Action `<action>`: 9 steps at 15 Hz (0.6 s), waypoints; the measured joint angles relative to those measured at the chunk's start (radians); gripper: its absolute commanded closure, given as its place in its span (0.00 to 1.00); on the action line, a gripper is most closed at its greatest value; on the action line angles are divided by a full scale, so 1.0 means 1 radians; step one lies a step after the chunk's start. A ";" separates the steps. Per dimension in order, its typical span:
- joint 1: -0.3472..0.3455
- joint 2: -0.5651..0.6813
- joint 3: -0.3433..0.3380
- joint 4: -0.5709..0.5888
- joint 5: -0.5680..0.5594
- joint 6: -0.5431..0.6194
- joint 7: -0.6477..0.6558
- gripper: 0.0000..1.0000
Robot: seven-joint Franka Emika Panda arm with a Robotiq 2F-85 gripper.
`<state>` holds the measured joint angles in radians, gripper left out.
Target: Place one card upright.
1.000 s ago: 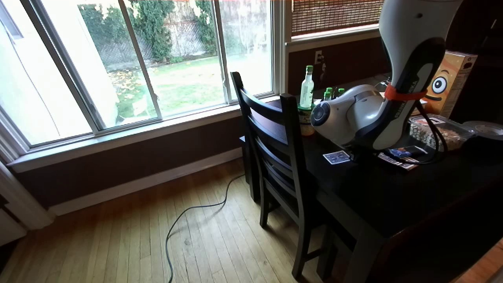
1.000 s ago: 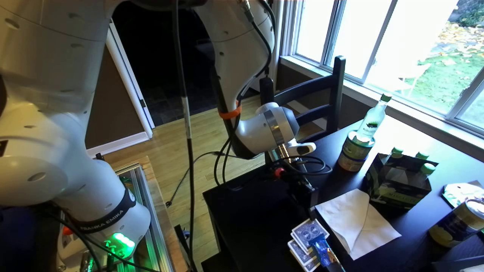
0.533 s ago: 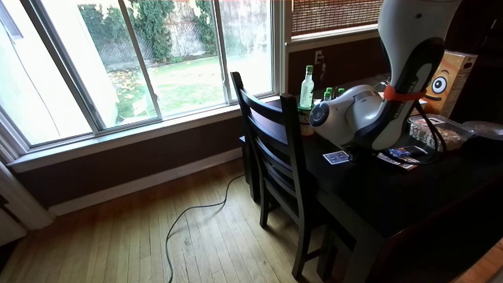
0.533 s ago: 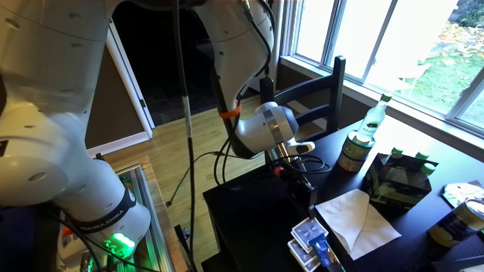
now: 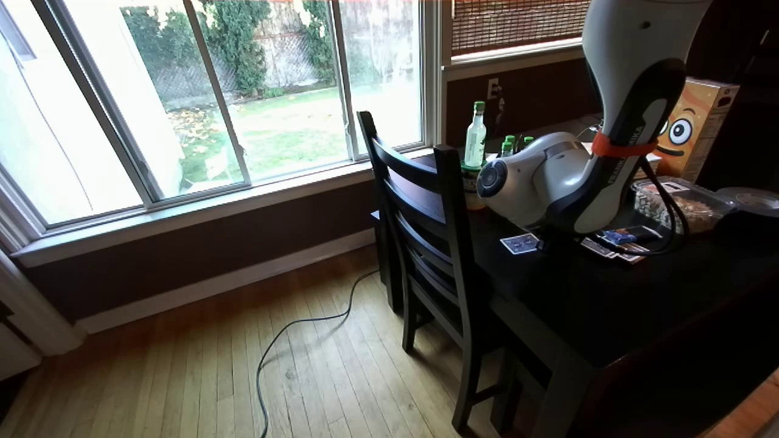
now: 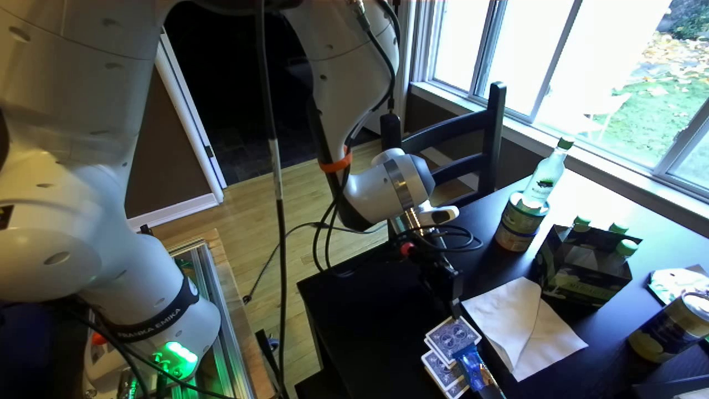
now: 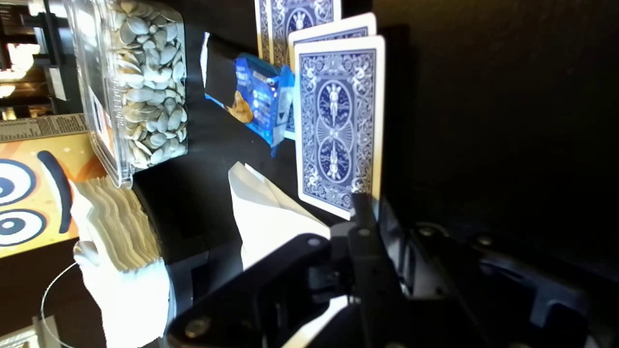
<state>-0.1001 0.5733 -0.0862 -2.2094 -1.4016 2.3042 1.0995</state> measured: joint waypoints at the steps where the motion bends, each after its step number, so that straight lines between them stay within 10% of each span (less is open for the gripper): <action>1: 0.000 0.000 0.000 0.000 0.000 0.000 0.000 0.79; 9: 0.002 0.000 0.000 0.000 0.000 0.000 0.000 0.99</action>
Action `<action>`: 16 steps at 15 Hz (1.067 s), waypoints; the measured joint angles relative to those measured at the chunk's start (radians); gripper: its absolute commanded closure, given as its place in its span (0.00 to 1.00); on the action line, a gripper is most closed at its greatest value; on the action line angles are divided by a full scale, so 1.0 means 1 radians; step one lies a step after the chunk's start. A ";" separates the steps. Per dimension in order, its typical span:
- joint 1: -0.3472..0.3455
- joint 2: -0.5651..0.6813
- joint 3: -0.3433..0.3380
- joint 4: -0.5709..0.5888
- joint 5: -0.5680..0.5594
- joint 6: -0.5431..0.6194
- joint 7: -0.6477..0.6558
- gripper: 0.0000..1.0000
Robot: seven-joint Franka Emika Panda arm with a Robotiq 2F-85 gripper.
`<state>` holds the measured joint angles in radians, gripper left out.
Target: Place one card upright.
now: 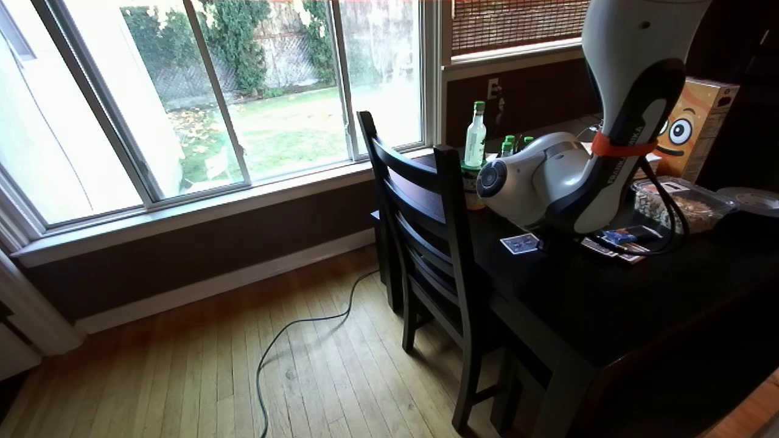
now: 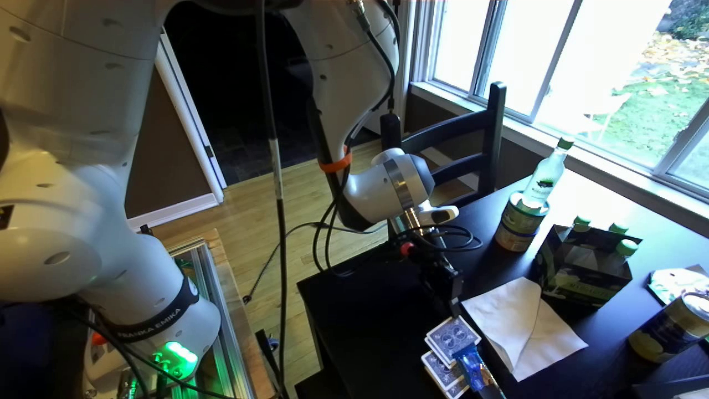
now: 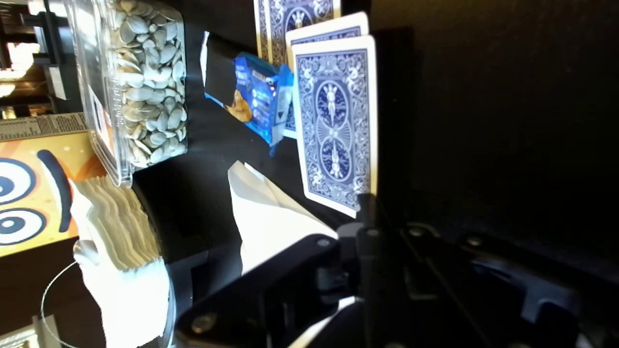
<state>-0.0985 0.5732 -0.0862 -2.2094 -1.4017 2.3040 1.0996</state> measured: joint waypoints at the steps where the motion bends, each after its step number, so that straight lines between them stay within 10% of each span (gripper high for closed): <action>1: 0.001 0.000 0.000 0.000 0.000 0.000 0.000 0.98; 16: 0.004 -0.004 0.000 -0.006 -0.056 -0.001 0.002 0.96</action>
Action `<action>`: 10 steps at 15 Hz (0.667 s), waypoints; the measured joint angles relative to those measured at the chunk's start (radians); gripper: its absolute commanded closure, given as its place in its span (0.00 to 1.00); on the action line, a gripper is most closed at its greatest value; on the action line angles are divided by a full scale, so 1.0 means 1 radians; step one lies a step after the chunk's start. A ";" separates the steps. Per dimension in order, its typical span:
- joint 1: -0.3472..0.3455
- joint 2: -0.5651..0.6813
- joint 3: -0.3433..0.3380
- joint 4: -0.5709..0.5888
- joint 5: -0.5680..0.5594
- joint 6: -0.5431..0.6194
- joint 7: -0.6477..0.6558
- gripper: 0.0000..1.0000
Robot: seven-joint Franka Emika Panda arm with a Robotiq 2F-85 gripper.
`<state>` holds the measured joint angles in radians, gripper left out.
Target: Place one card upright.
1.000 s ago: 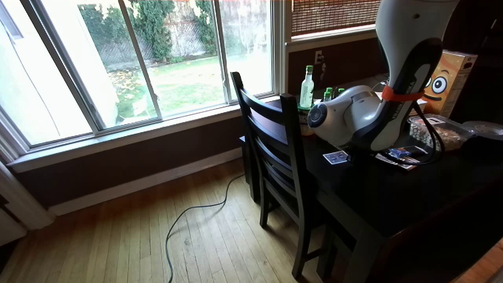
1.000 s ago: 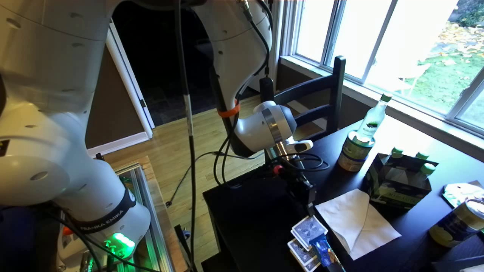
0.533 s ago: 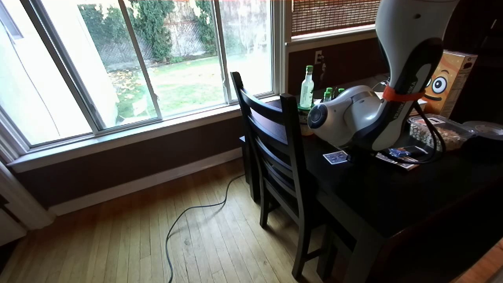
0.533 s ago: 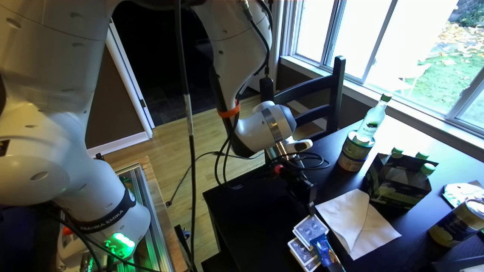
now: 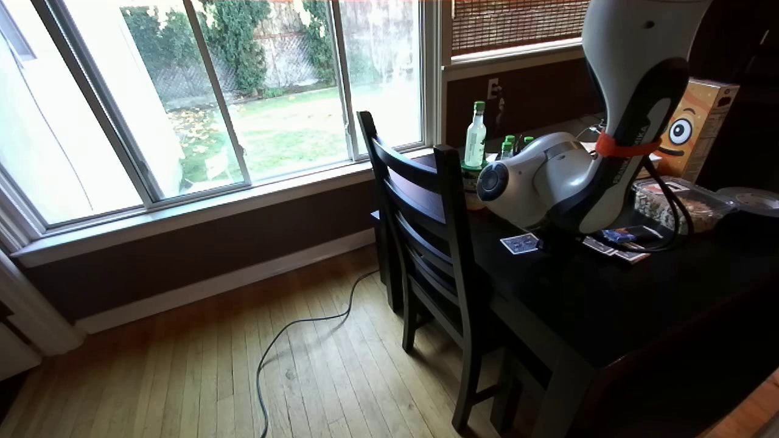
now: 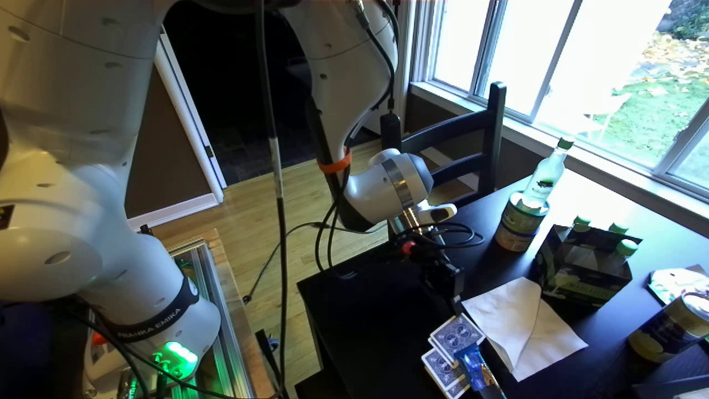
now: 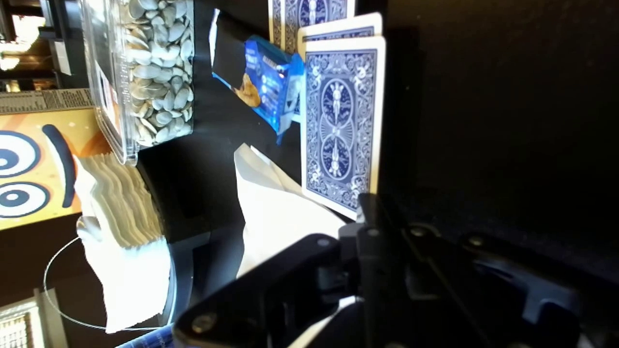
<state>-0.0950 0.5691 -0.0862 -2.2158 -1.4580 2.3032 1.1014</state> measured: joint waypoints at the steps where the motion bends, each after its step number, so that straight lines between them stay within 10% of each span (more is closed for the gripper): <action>1: 0.000 0.000 0.000 0.000 -0.005 0.000 0.001 0.95; 10: 0.000 -0.004 0.001 -0.006 -0.020 -0.005 0.004 1.00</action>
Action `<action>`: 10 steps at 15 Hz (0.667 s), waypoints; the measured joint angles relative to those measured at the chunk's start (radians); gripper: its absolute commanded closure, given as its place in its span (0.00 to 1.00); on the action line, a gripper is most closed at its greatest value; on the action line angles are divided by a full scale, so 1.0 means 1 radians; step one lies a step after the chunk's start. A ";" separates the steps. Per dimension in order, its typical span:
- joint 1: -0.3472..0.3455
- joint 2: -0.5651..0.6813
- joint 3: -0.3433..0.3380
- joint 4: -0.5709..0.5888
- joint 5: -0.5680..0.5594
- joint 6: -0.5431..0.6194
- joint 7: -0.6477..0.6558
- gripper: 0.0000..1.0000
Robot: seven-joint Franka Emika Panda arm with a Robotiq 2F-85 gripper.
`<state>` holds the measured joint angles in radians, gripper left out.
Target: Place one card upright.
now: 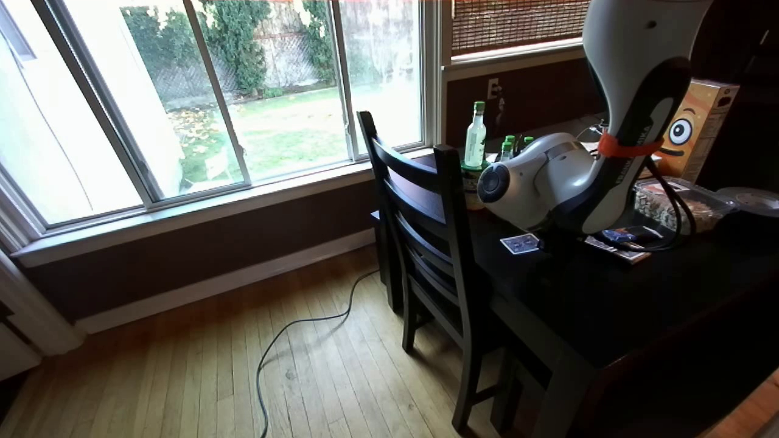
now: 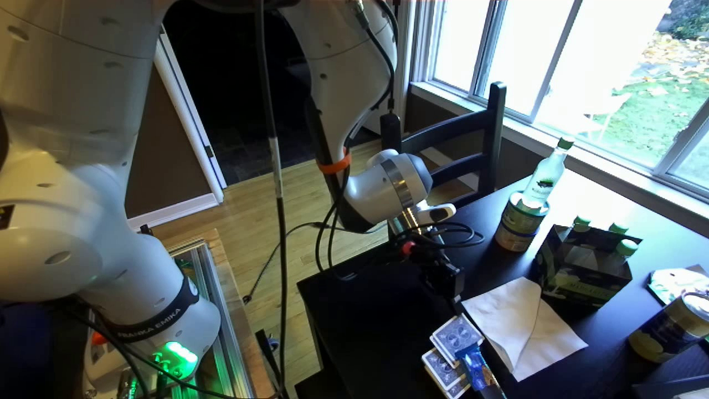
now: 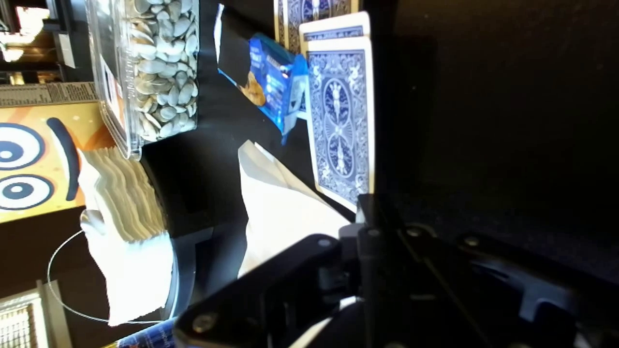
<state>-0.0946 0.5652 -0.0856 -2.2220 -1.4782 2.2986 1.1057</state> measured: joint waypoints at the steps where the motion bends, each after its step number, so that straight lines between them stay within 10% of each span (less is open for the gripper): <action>1: 0.001 -0.005 0.001 -0.003 0.000 -0.005 0.000 1.00; 10: 0.024 -0.176 0.031 -0.122 0.001 -0.090 0.001 1.00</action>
<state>-0.0709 0.3888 -0.0549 -2.3435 -1.4770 2.2087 1.1068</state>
